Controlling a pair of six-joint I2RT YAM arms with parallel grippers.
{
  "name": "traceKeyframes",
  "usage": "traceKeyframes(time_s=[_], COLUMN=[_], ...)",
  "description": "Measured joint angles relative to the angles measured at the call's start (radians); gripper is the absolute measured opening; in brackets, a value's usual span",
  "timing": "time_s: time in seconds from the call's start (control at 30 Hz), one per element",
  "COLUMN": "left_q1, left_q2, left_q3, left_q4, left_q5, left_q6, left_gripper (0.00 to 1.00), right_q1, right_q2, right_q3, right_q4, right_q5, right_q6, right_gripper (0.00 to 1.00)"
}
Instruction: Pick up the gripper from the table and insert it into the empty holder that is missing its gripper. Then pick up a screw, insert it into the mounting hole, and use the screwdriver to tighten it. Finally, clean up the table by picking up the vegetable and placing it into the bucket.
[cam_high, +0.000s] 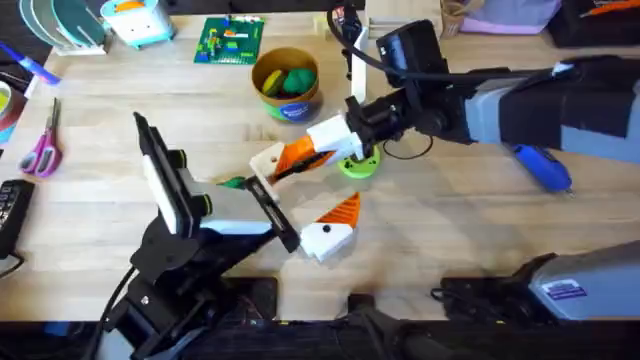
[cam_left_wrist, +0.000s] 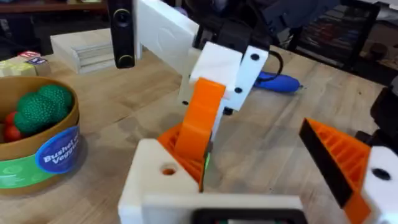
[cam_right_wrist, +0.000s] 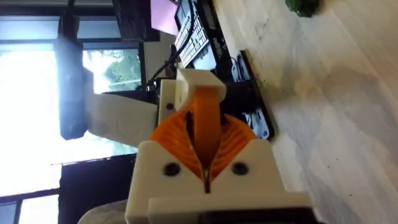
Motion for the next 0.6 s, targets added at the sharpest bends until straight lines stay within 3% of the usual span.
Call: traceKeyframes(time_s=[0.6], left_q1=[0.007], left_q2=[0.000], left_q3=[0.000], left_q4=[0.003], left_q5=[-0.001], left_q6=[0.002], left_gripper=[0.993], right_q1=[0.006], right_q2=[0.000], right_q3=[0.000], right_q4=[0.048], right_q5=[0.023], right_q6=[-0.005], right_gripper=[0.007])
